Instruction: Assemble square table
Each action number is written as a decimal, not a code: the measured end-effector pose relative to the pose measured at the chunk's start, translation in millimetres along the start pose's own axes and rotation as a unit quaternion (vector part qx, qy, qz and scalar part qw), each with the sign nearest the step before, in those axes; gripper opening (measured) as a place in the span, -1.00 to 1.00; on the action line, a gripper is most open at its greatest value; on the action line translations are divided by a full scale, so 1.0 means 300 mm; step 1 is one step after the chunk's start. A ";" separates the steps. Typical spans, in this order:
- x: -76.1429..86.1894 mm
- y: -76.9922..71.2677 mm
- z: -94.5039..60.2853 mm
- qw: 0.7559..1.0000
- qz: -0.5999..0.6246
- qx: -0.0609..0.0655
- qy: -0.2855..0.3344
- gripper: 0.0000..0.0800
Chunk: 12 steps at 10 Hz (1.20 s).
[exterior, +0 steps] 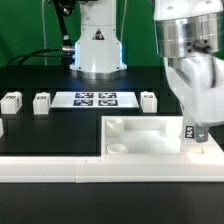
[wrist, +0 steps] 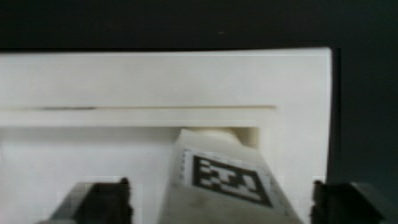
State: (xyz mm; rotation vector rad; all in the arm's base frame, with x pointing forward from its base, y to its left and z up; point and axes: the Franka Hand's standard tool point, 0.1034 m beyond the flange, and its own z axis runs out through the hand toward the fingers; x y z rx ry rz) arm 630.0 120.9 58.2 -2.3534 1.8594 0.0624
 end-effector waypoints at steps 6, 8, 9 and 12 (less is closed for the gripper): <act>0.002 -0.004 0.000 0.944 -0.330 -0.010 0.020 0.62; 0.002 -0.018 -0.003 0.921 -0.388 -0.004 0.029 0.62; 0.002 -0.018 -0.003 0.925 -0.379 -0.004 0.029 0.55; 0.011 -0.006 0.003 0.949 -0.314 -0.007 0.027 -0.29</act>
Offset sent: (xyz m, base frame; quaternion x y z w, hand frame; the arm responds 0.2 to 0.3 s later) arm 0.0000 0.0000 0.0000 0.0000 0.0000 -0.1938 0.9810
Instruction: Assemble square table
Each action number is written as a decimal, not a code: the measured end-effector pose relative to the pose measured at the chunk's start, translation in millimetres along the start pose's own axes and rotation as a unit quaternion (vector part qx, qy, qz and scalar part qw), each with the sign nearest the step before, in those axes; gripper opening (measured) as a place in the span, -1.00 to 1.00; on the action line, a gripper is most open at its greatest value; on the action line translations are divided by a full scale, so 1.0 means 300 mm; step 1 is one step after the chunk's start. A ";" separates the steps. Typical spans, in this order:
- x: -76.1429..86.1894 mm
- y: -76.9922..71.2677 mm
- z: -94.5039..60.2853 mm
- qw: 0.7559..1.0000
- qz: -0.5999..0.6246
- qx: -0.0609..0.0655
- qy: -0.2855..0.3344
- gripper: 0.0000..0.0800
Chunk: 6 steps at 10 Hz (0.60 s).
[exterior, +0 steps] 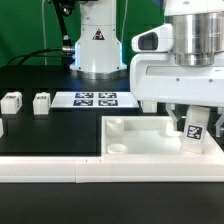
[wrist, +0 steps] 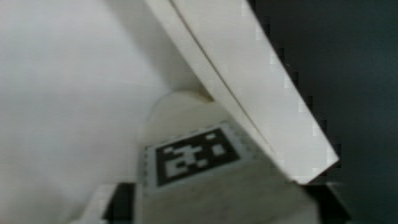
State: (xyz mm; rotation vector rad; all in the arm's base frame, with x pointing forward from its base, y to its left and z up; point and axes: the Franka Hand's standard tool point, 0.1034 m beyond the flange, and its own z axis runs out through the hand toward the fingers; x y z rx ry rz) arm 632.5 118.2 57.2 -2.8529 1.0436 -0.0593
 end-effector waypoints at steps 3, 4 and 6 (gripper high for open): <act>0.001 0.018 0.004 0.995 0.098 -0.006 -0.004 -0.30; 0.001 0.018 0.004 0.987 0.163 -0.008 -0.004 -0.32; -0.001 0.014 0.004 0.953 0.303 -0.022 -0.009 -0.32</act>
Offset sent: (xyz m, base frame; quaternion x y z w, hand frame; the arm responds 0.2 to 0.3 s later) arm 0.0000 0.0000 0.0000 0.0000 0.0000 0.1938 0.9810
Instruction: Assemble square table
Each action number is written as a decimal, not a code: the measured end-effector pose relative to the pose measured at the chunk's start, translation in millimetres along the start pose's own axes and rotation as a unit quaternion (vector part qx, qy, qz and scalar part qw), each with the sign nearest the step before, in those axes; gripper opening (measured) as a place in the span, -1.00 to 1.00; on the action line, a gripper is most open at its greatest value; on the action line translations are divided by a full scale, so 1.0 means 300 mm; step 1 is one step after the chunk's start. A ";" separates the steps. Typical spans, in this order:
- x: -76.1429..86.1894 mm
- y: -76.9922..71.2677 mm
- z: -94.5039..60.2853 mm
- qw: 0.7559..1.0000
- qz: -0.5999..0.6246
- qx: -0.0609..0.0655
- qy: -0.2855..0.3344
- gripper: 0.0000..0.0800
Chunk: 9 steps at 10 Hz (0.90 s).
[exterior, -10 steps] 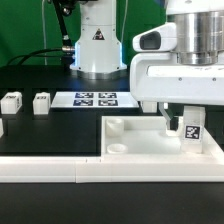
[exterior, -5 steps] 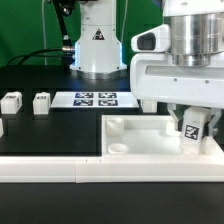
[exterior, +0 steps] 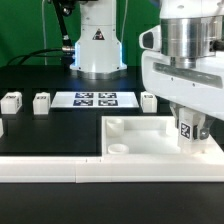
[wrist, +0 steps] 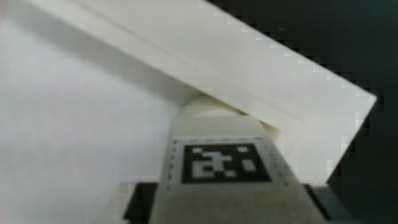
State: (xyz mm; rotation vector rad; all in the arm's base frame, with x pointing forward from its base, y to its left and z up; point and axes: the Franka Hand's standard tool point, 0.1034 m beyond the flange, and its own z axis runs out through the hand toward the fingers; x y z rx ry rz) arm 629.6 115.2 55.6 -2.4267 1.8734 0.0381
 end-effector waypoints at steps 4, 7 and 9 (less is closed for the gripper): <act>-0.003 0.002 0.001 0.950 0.311 0.016 -0.005 -0.32; -0.003 0.007 0.005 0.949 0.316 0.017 -0.003 0.06; -0.004 0.008 0.007 0.949 0.314 0.017 -0.003 0.42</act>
Offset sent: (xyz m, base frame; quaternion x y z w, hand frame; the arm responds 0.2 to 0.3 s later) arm -0.0047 0.0140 -0.0017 0.0453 -0.0546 0.3038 0.9501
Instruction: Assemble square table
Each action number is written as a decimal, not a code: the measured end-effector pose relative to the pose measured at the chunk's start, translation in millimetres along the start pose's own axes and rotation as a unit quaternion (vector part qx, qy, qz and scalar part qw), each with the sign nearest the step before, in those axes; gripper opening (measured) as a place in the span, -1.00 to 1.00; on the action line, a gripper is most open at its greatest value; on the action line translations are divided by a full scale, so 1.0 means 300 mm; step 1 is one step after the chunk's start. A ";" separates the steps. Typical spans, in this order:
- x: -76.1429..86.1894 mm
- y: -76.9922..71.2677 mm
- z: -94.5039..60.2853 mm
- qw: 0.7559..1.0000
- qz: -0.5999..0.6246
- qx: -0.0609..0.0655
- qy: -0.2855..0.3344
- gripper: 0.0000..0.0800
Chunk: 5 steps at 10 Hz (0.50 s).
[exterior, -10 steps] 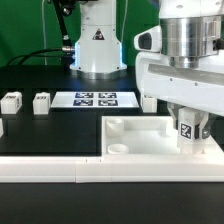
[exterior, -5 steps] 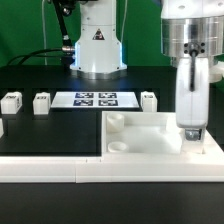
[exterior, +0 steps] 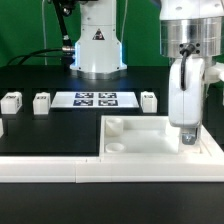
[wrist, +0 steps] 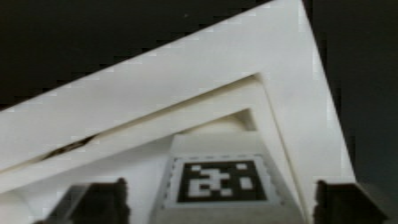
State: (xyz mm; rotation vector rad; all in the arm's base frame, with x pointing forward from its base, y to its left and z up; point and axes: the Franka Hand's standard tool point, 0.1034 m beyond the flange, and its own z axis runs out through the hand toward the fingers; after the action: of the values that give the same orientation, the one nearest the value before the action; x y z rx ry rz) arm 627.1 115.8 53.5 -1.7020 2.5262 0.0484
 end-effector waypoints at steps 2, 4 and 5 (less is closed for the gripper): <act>0.000 0.001 0.002 1.000 -0.001 0.000 0.000 0.56; -0.033 0.018 -0.033 1.000 -0.014 0.002 -0.006 0.62; -0.051 0.011 -0.088 0.999 -0.041 0.008 -0.015 0.62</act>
Offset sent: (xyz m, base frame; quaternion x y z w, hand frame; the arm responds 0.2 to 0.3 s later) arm -0.0275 0.0240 0.0254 -0.0243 -0.0145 -0.0239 0.9993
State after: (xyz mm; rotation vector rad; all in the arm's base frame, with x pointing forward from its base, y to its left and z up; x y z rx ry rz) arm 628.3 129.0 81.0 -1.7833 2.4250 0.0468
